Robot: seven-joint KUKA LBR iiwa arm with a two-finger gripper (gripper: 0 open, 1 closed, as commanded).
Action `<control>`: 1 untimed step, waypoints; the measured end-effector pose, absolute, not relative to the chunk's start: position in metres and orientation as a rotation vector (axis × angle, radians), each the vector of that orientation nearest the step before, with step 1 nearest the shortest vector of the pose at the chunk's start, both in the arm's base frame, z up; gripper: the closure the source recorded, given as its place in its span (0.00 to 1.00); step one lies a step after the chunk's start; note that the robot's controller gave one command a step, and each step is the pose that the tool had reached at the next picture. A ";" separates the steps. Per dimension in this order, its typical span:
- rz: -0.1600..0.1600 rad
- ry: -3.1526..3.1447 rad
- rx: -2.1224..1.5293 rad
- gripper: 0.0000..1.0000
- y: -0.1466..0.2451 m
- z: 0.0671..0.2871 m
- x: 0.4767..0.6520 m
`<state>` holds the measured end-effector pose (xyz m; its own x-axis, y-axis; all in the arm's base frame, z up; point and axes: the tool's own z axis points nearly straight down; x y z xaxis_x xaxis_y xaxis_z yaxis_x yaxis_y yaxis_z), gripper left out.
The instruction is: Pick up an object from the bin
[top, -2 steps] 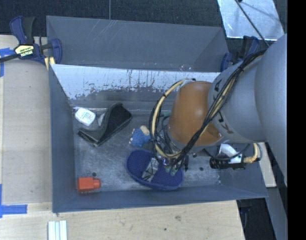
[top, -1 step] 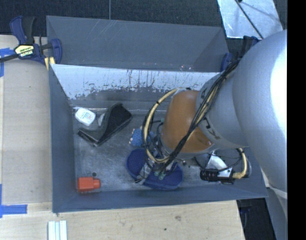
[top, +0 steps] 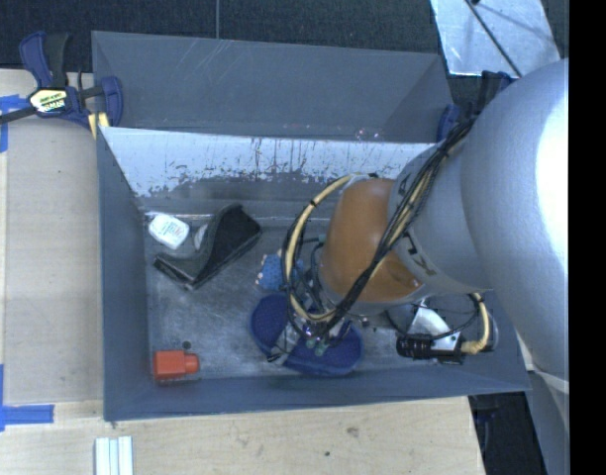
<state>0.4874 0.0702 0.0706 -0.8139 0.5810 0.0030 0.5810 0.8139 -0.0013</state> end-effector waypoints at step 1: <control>-0.002 -2.991 -0.959 1.00 0.070 0.072 0.488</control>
Offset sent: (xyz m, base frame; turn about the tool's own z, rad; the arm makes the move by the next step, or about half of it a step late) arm 0.0000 0.0000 0.0000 0.0000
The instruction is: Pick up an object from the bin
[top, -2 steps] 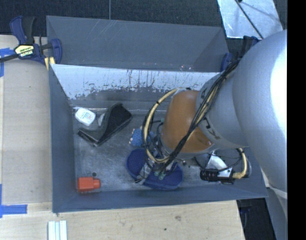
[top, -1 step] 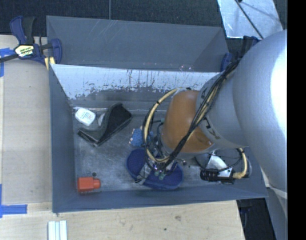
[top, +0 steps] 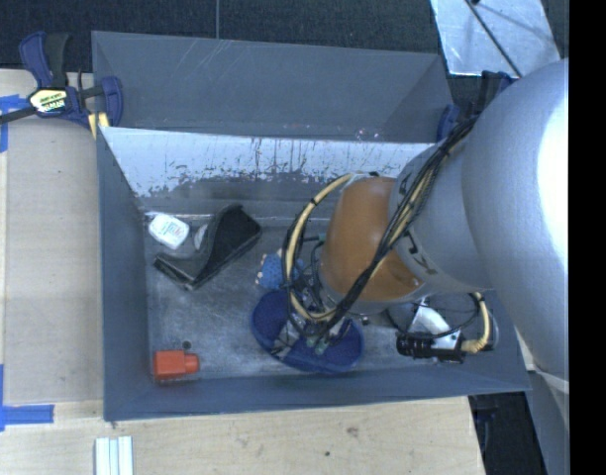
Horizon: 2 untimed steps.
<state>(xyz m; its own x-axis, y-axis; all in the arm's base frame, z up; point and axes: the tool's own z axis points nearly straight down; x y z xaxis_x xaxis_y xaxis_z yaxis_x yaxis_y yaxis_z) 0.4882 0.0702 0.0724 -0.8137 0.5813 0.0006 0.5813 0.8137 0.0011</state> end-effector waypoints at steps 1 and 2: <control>-0.002 -2.997 -0.963 1.00 0.069 0.077 0.491; -0.005 -3.000 -0.961 1.00 0.068 0.162 0.493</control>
Offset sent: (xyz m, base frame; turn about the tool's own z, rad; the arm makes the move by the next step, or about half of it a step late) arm 0.0001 0.0000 0.0014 0.0000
